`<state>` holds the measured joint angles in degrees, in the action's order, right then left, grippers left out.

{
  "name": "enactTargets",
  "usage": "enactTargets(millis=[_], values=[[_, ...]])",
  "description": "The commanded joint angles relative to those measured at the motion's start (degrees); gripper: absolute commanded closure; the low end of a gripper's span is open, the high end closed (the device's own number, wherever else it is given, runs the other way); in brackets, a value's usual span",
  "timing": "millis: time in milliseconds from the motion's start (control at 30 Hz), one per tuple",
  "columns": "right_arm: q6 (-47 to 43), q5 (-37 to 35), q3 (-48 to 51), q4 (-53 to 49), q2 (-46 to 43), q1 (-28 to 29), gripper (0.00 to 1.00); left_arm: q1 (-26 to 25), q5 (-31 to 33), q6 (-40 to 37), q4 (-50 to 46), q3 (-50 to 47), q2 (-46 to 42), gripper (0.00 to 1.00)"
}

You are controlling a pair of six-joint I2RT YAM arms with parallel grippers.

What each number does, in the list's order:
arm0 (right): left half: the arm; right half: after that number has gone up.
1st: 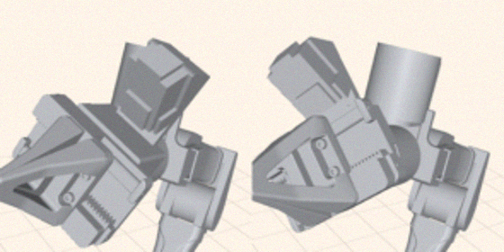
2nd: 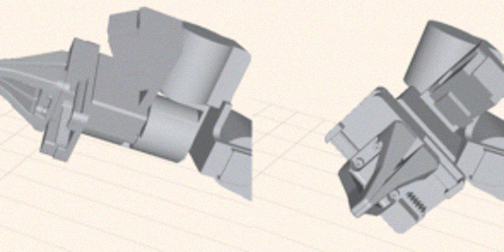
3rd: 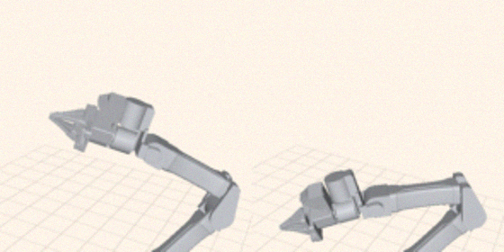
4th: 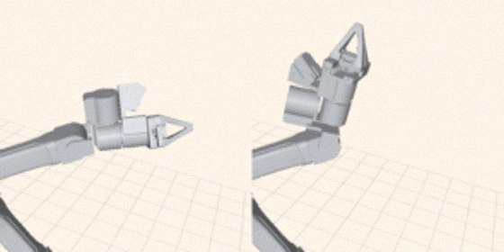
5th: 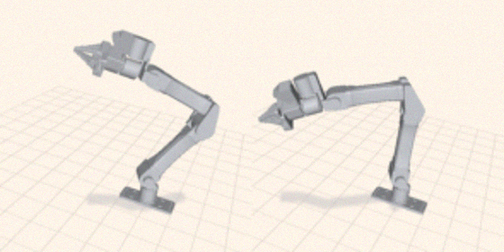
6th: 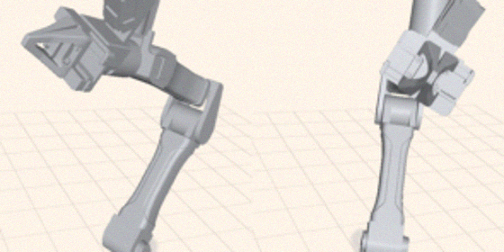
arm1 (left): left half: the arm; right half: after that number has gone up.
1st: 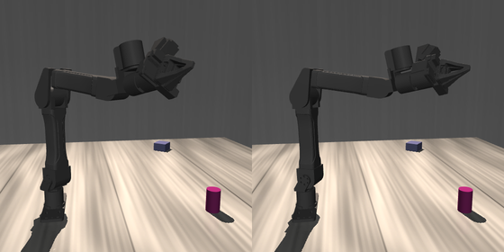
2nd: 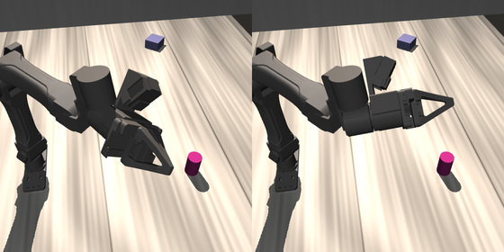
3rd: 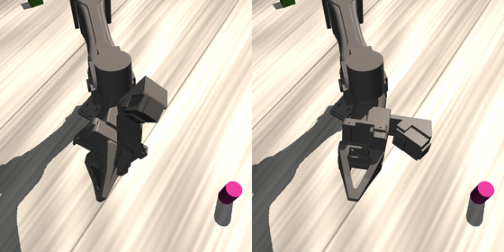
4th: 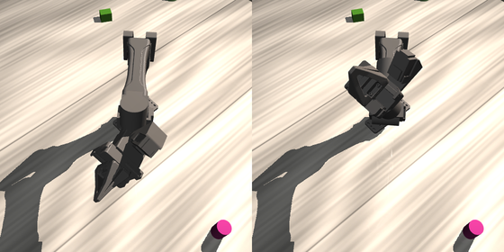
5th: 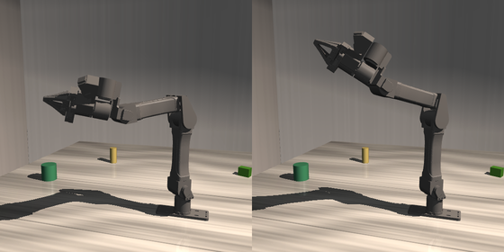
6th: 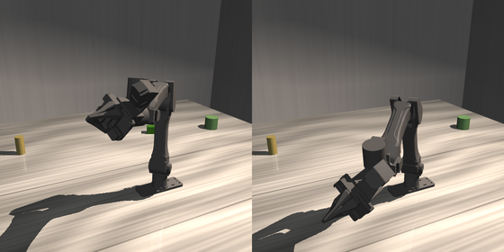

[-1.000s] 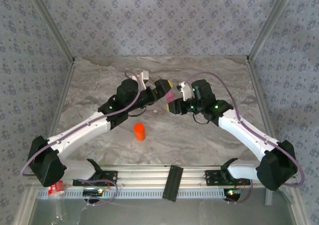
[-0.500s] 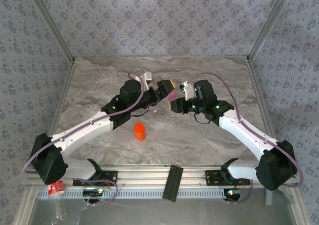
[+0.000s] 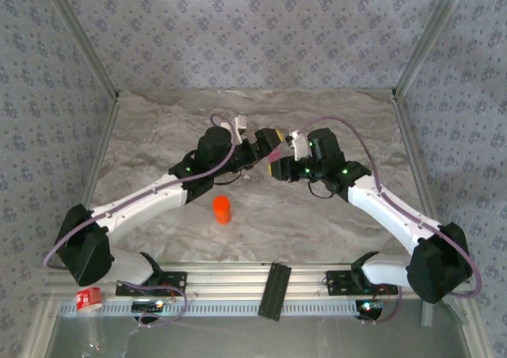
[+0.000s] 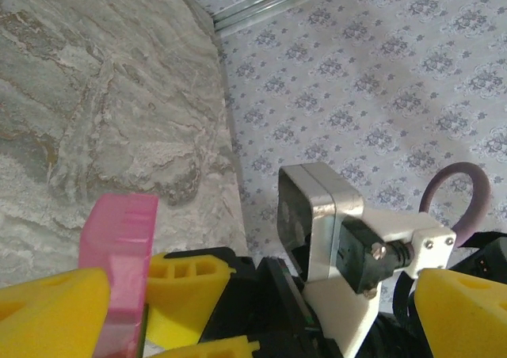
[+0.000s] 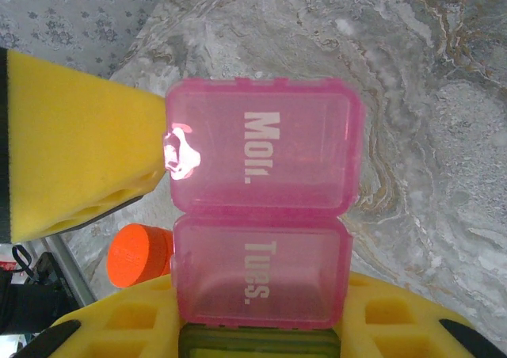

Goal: Sort the pills into containers

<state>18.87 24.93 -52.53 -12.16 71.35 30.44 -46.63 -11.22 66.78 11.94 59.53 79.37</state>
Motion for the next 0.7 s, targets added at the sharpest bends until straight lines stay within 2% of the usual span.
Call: enactTargets(millis=[0, 667], values=[[0.9, 1.2, 0.3, 1.1, -0.7, -0.3, 0.77, -0.3, -1.3, 0.5, 2.8, 2.4, 0.8, 0.01], [1.3, 0.6, 1.0, 2.0, -0.4, -0.6, 0.78, -1.9, -1.7, 1.5, 3.2, 2.7, 2.0, 0.02]])
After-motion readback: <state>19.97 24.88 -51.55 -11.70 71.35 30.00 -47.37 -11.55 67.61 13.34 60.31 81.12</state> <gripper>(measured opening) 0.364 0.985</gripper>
